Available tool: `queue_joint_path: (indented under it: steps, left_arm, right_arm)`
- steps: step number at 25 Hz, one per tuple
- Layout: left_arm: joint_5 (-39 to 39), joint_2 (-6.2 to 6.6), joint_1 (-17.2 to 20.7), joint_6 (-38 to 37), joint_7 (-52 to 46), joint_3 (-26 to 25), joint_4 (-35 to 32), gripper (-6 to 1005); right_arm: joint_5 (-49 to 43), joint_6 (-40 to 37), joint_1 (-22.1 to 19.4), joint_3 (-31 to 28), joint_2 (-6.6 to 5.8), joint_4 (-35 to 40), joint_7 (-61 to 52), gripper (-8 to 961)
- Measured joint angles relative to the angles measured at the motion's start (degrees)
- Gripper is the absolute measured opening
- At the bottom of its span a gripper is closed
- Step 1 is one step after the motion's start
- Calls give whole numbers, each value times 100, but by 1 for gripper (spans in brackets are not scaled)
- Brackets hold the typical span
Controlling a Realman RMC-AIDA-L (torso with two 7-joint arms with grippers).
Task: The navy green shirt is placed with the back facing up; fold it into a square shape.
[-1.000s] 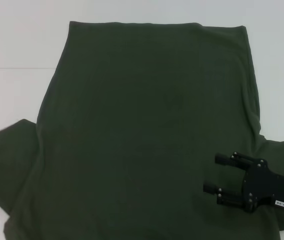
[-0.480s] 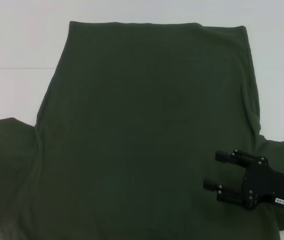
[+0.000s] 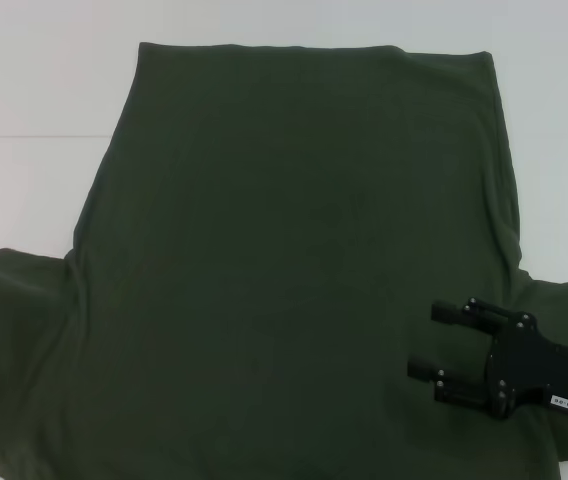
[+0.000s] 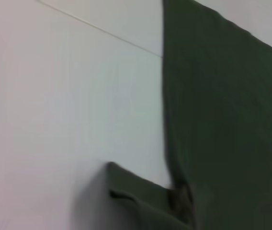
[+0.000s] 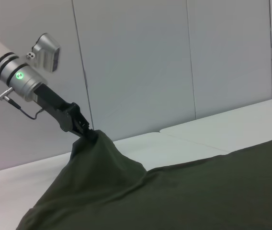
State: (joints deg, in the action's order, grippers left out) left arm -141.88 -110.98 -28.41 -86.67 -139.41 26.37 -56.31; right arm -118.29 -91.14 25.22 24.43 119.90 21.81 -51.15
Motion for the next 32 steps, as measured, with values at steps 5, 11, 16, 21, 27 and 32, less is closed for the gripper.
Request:
queue_joint_path:
  steps: [5,11,16,21,27,32]
  left_arm:
    - [3,-200,-139,-240,-137,43,-321,3]
    - [4,-559,-386,-685,-310,67,-709,2]
    - [-26,-863,-530,-793,-347,143,-692,2]
    - [-8,-1056,-507,-512,-316,369,-318,36]
    - [585,-893,-527,-356,18,279,868,76]
    - [1572,-626,-309,-437,686,158,1641,188]
  right_arm:
    - [0,1,0,0,-3,-8,0,818]
    - [0,0,-14,0,-3,-21,0,818]
    - [-1,-2,-23,0,3,-33,0,818]
    - [-1,-10,-32,0,6,-37,0,817]
    - [-1,-10,-53,0,6,-37,0,817]
    - [-1,-11,-53,0,6,-37,0,817]
